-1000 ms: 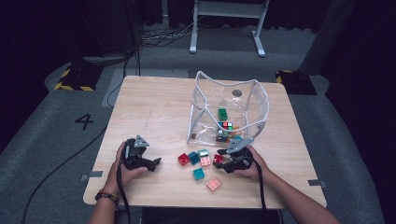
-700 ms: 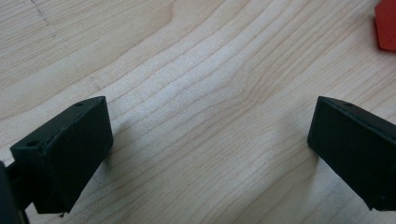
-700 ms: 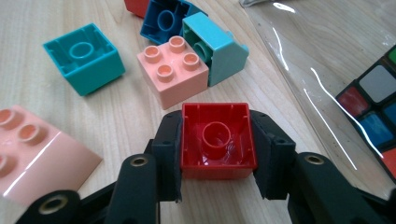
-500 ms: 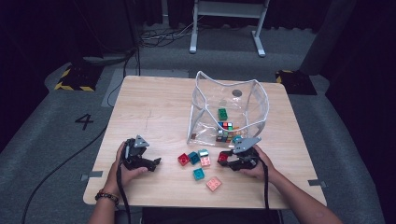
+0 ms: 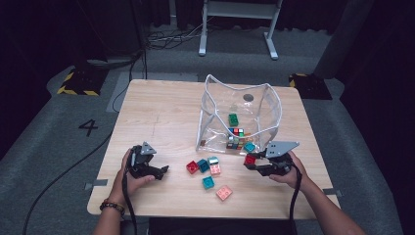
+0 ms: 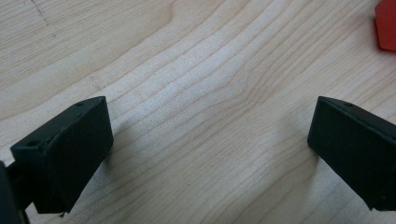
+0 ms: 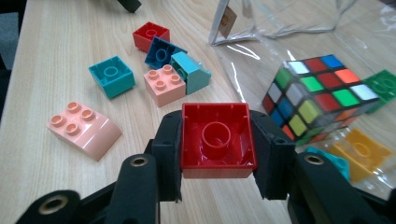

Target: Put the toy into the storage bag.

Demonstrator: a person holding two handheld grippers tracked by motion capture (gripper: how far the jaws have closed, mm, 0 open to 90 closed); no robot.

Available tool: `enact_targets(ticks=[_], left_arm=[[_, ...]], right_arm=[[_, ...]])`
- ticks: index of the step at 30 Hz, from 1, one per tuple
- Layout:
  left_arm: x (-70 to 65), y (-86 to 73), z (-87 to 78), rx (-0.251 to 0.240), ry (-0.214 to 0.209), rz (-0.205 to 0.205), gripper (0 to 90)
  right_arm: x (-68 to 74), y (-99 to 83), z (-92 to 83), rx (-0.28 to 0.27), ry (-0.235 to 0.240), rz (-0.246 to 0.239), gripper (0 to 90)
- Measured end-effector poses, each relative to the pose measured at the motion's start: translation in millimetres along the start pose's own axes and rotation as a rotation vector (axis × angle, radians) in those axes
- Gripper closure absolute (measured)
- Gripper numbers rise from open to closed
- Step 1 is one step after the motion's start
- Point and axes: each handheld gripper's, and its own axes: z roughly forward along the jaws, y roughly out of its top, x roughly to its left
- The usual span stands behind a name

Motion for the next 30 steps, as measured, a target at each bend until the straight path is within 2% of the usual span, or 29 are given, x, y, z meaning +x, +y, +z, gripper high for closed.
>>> enact_targets(ticks=[10,13,21,25,30], left_arm=[[0.0,0.0,0.0,0.000,-0.001,0.000,0.4],[0.0,0.0,0.0,0.000,-0.001,0.000,0.4],[0.1,0.0,0.0,0.000,-0.001,0.000,0.4],[0.1,0.0,0.0,0.000,-0.002,-0.001,0.3],[0.1,0.0,0.0,0.000,-0.002,-0.001,0.4]], right_arm=[[-5.1,3.0,-23.8,-0.001,-0.016,0.001,59.3],[-5.4,5.4,-29.9,0.004,-0.017,-0.014,59.2],[-8.2,9.0,-43.9,0.011,-0.041,0.001,59.3],[-10.0,10.7,-51.0,0.004,-0.047,-0.006,59.3],[-14.6,14.2,-65.2,-0.022,-0.043,0.016,59.3]])
